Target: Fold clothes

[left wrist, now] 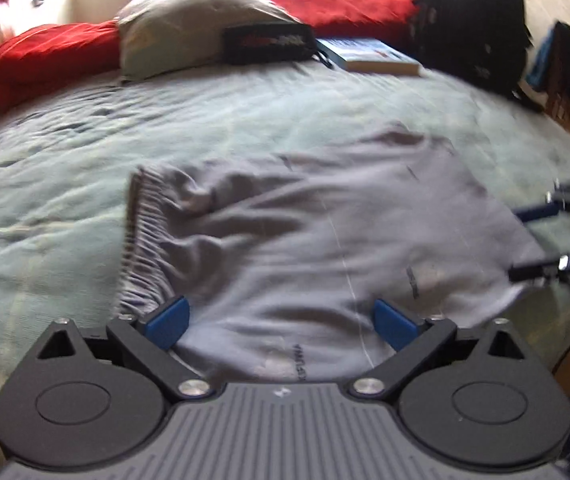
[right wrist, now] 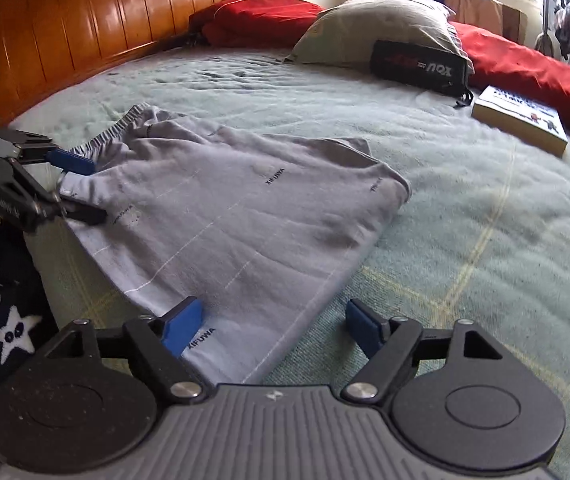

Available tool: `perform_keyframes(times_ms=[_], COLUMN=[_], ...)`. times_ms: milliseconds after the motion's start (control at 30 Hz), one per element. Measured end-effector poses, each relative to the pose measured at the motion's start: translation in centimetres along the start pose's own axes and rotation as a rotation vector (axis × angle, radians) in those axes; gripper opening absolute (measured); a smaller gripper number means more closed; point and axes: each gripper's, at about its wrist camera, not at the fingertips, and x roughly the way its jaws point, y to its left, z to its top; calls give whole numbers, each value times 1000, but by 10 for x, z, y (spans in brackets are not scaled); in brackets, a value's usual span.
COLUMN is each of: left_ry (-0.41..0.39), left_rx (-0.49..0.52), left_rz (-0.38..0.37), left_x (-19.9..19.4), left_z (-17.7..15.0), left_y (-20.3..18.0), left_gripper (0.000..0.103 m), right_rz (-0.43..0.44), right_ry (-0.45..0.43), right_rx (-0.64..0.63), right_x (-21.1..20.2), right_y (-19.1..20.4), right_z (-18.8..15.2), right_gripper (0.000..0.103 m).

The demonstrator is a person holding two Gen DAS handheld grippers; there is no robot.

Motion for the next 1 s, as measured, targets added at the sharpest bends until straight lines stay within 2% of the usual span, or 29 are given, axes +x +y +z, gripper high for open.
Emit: perform_keyframes(times_ms=[67,133,200,267,333,433,533,667,733,767,833,1000], left_ry=[-42,-72,-84,-79,-44,40,32,-13,-10,31,86,52], left_rx=[-23,-26,6,53,67,-9,-22,-27,-49,-72,-99,-78], left_rz=[-43,-129,-194,-222,-225,-198,-185,-236,-262,-264,-249,-212], left_x=[-7,-7,1,17,40,76,67,30,22,27,36,15], left_z=[15,32,46,56,60,59,61,60,54,48,38,39], left_y=[-6,-19,-41,-60,-70,-69,-73,-81,-83,-83,-82,-90], left_gripper=[98,98,98,98,98,98,98,99,100,100,99,99], right_rz=[-2,-6,-8,-3,1,5,13,17,17,18,13,0], right_ry=[0,-3,-8,-13,-17,-23,-26,-20,-19,-18,-16,-18], right_rx=[-4,-7,-8,0,9,4,5,8,10,11,17,23], right_x=[1,1,1,0,-1,-1,-1,-3,-5,-7,-8,-12], right_y=[1,3,4,2,1,2,2,1,1,1,0,-1], right_z=[0,-1,-2,-2,-3,-5,-6,-4,-2,-2,-2,-4], right_gripper=[86,87,88,88,88,90,92,92,92,92,93,93])
